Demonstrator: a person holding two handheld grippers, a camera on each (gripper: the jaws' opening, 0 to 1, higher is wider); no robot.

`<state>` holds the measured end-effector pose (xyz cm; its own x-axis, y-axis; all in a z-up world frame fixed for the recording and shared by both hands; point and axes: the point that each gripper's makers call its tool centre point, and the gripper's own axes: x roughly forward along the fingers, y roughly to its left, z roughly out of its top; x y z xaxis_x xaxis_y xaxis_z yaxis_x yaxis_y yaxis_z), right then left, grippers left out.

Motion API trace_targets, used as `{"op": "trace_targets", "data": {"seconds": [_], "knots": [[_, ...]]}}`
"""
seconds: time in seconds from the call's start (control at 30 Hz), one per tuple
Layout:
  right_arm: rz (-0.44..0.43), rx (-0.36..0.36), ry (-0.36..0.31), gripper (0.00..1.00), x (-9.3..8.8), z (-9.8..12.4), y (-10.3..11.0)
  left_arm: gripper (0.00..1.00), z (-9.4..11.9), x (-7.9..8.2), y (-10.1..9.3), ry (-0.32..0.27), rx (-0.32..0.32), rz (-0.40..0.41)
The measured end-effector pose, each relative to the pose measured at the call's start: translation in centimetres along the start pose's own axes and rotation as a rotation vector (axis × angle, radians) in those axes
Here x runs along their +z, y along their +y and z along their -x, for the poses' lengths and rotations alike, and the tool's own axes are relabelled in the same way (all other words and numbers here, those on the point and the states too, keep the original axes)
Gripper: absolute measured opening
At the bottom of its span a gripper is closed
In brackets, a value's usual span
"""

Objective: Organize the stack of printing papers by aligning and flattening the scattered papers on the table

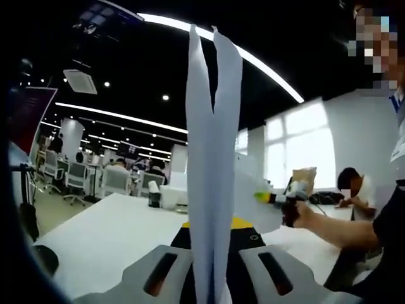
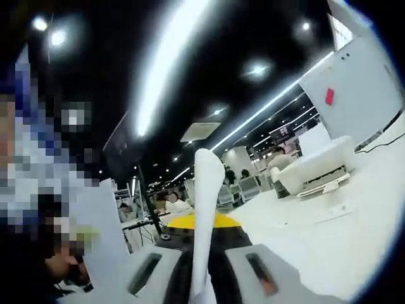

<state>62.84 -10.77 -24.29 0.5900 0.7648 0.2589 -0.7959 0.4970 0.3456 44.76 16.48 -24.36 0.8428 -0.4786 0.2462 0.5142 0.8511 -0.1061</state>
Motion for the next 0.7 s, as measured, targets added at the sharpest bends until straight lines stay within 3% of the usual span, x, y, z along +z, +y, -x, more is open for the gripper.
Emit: {"op": "trace_targets", "data": {"seconds": [0.7], "knots": [[0.033, 0.136, -0.134, 0.0, 4.4, 0.8, 7.4, 0.06, -0.2, -0.1, 0.1, 0.002, 0.02, 0.005]]}}
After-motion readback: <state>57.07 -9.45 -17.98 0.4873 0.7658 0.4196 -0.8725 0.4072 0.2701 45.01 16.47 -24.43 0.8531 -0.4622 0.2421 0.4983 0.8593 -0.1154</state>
